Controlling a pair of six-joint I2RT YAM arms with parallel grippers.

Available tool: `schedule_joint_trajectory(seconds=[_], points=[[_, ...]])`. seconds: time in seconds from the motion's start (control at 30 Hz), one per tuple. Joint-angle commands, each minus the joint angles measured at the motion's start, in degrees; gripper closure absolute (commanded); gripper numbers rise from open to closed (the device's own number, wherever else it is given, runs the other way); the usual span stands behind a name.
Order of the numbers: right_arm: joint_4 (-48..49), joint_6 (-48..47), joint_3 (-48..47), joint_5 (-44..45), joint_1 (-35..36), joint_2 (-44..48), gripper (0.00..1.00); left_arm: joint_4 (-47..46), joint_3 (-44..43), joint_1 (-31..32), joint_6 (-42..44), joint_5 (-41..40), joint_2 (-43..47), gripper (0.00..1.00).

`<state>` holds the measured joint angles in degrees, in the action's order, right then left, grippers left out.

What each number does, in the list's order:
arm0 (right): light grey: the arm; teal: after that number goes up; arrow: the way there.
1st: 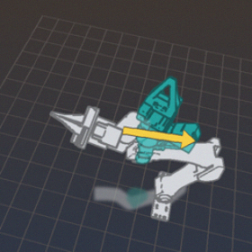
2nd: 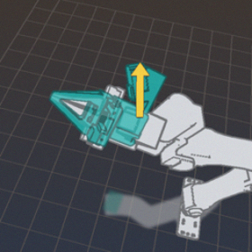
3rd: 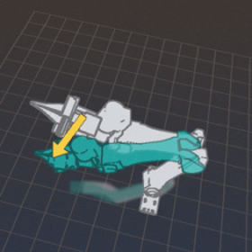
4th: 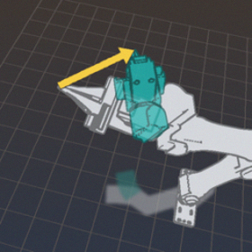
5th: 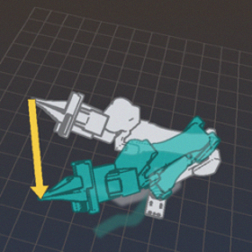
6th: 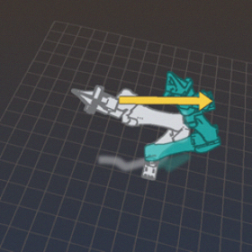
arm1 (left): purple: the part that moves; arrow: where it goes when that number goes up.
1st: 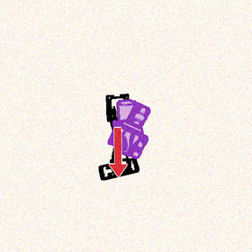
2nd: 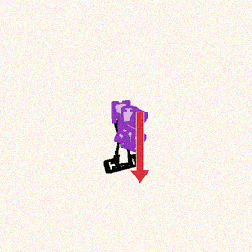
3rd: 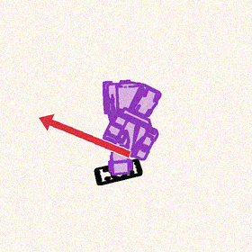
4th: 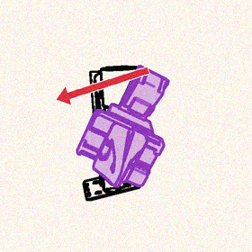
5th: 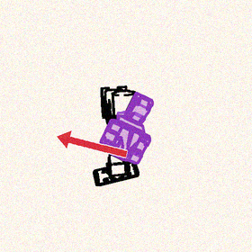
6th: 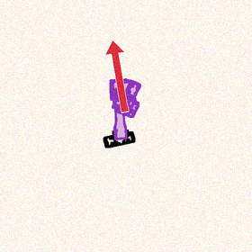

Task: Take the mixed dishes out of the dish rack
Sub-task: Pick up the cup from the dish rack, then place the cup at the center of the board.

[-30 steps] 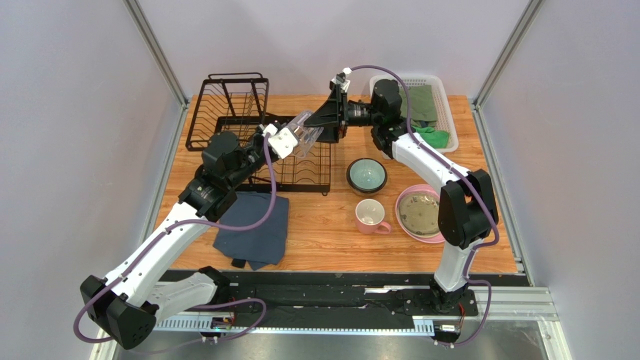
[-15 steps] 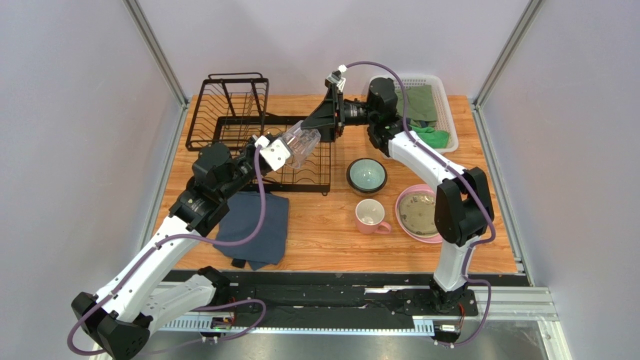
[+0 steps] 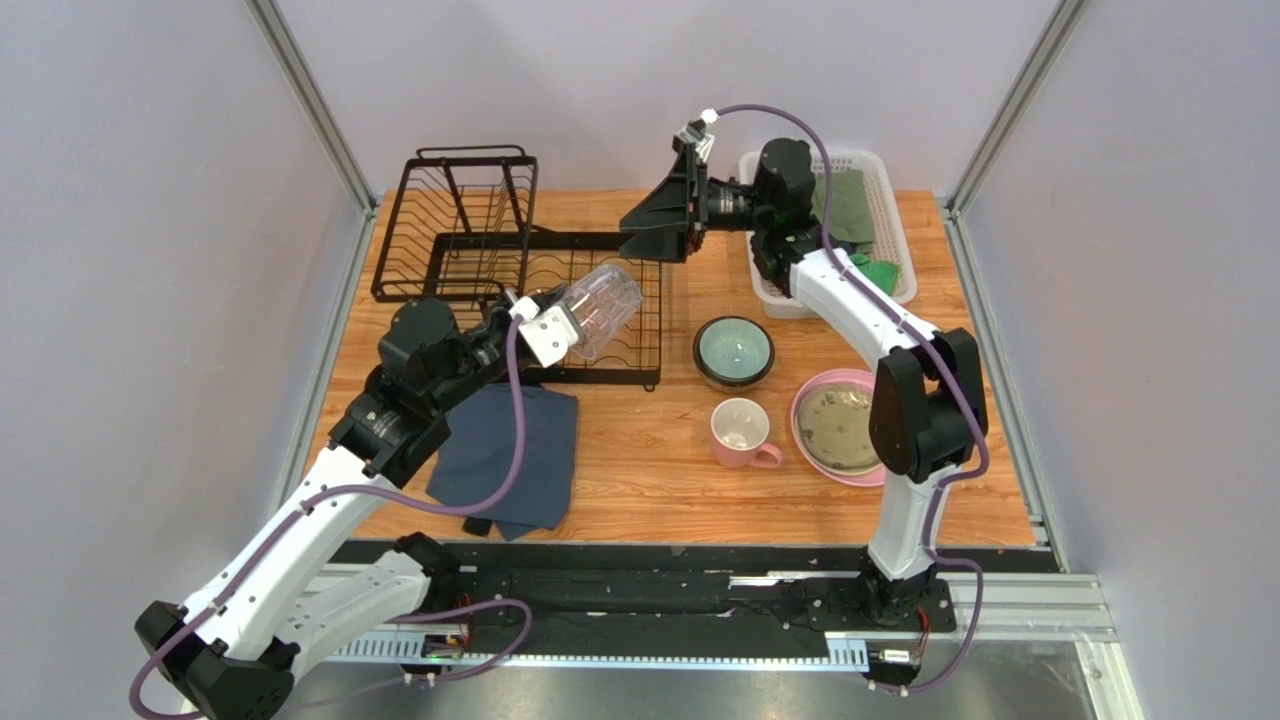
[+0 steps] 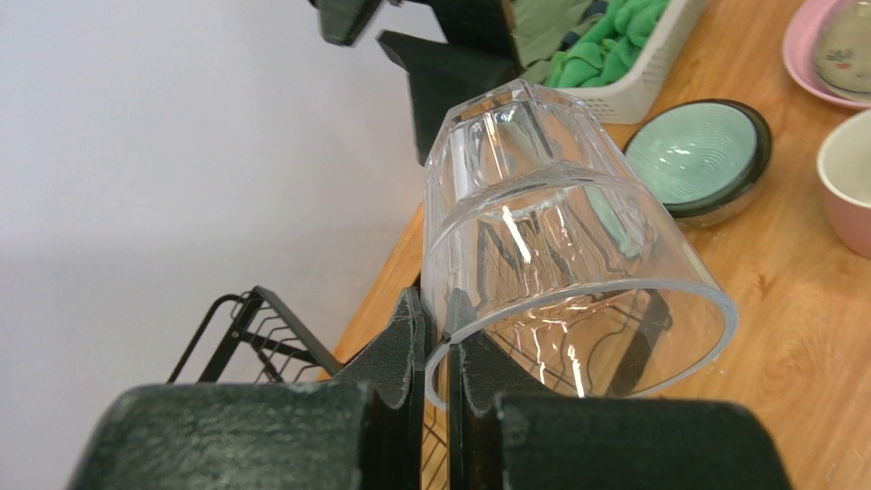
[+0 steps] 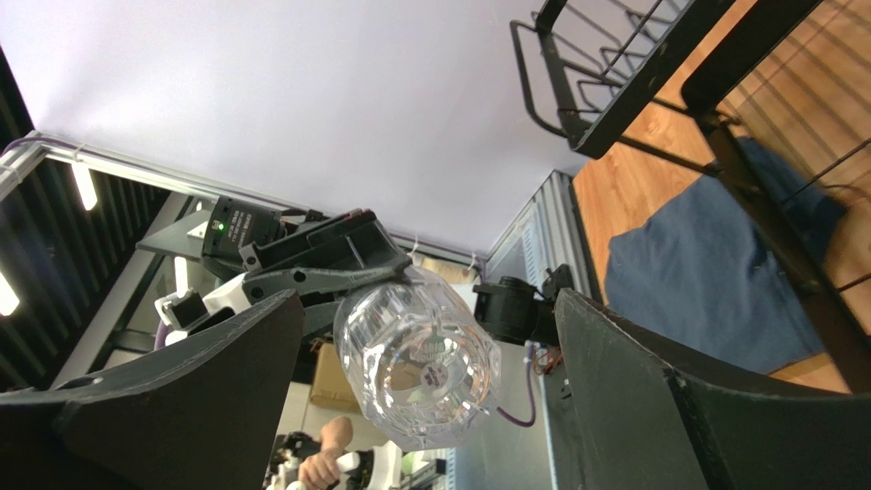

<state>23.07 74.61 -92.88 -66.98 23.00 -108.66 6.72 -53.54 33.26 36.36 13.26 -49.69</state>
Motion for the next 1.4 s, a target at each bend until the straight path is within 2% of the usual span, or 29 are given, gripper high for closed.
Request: schedule_joint_trajectory(seconds=[0.0, 0.1, 0.2, 0.27, 0.3, 0.5, 0.6, 0.67, 0.9, 1.37], points=[[-8.33, -8.05, -4.49, 0.01, -2.43, 0.29, 0.02, 4.6, -2.44, 0.23, 3.63, 6.77, 0.39, 1.0], [-20.99, -19.22, -7.57, 1.58, -3.57, 0.56, 0.02, 12.42, -6.39, 0.23, 5.47, 9.77, -1.81, 1.0], [-22.81, -22.92, -7.23, 2.99, -4.54, 1.43, 0.02, 19.28, -10.61, 0.23, 6.88, 11.44, -5.14, 1.0], [-25.96, -24.76, -7.22, 4.57, -5.07, 2.57, 0.02, 23.24, -12.11, 0.41, 7.41, 12.14, -6.64, 1.0], [-29.8, -28.52, -7.57, 5.71, -5.86, 2.84, 0.02, 24.73, -12.81, 0.84, 7.58, 12.14, -7.43, 1.0], [-49.32, -44.36, -12.06, 17.83, -7.18, 5.03, 0.02, 38.44, -22.21, 5.23, 6.18, 7.32, -18.67, 1.0], [-53.28, -49.99, -11.97, 23.37, -7.45, 6.18, 0.02, 44.16, -26.78, 8.04, 5.04, 4.68, -26.65, 1.0], [-54.53, -52.71, -11.62, 26.62, -7.62, 7.14, 0.02, 46.71, -27.84, 9.89, 3.99, 3.01, -29.57, 1.0], [-57.25, -55.62, -9.16, 29.36, -9.2, 9.25, 0.02, 58.04, -37.15, 13.32, 1.88, -1.83, -44.32, 1.0], [-59.28, -59.31, -3.98, 29.28, -12.81, 13.83, 0.02, 68.77, -51.13, 17.37, -0.85, -5.61, -61.57, 1.0]])
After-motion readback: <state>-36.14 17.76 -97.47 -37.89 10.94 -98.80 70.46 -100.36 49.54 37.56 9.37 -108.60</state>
